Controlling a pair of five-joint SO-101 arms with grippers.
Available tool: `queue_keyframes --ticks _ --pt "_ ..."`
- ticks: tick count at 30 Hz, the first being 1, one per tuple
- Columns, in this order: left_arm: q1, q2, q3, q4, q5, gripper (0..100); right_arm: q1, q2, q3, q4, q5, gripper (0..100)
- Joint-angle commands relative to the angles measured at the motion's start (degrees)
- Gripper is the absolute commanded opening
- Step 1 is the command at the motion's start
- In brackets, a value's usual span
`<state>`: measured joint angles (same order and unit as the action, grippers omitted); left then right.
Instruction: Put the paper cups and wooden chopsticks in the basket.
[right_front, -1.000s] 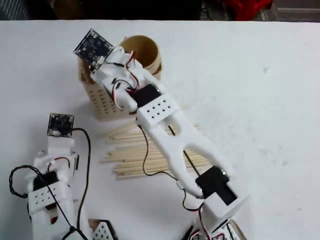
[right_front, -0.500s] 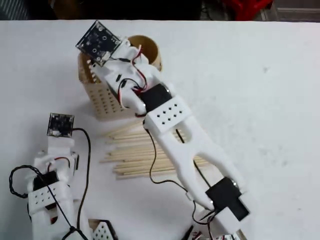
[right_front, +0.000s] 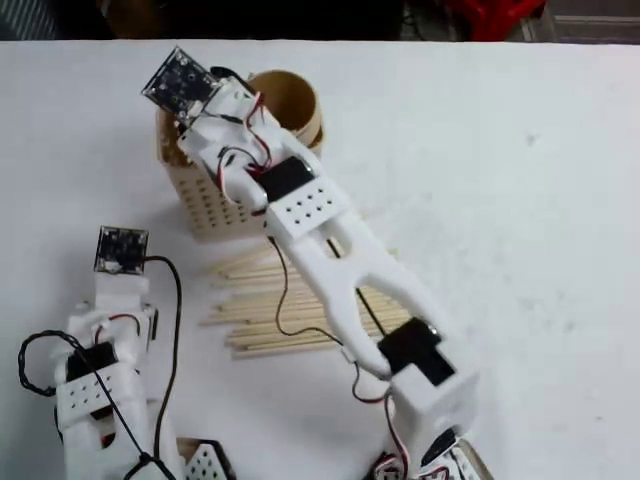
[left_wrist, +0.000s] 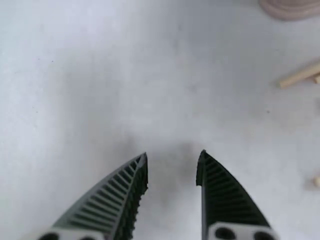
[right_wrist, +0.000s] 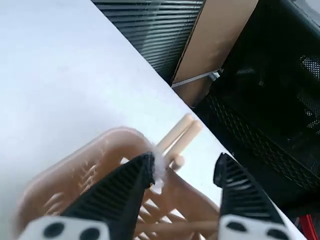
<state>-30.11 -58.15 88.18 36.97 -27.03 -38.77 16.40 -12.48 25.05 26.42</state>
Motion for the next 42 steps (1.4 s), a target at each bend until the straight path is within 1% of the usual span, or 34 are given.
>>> queue_keyframes --ticks 1,4,8,9,11,13,17,29,34,38,42 --pt "-0.4 -1.1 -0.3 -0.9 0.5 17 -0.5 1.7 -6.5 0.1 0.9 18.9" --pt "-0.4 -1.1 -0.3 -0.9 0.5 17 -0.5 3.4 -7.1 0.2 1.1 15.8" --pt "-0.4 -1.1 -0.3 -0.9 0.5 17 0.0 3.5 -7.0 0.2 1.1 2.5" --pt "-0.4 -1.1 -0.3 -0.9 0.5 17 0.4 3.5 -7.2 0.2 1.1 0.8" --pt "-0.4 -1.1 -0.3 -0.9 0.5 17 1.2 3.4 -7.3 0.2 1.1 2.9" --pt "-0.4 -1.1 -0.3 -0.9 0.5 17 1.8 2.5 -7.1 0.2 1.0 1.4" --pt "-0.4 -1.1 -0.3 -0.9 0.5 17 2.7 -0.7 -7.0 0.2 0.8 1.6" --pt "-0.4 -1.1 -0.3 -0.9 0.5 17 2.6 -15.3 -7.1 6.8 0.7 1.6" --pt "-0.4 -1.1 -0.3 -0.9 0.5 17 2.3 -23.7 -8.1 7.0 0.7 1.6" --pt "-0.4 -1.1 -0.3 -0.9 0.5 17 1.1 -29.8 -11.5 10.3 0.7 1.6" --pt "-0.4 -1.1 -0.3 -0.9 0.5 17 -3.8 -33.7 -15.9 15.7 0.7 1.6"
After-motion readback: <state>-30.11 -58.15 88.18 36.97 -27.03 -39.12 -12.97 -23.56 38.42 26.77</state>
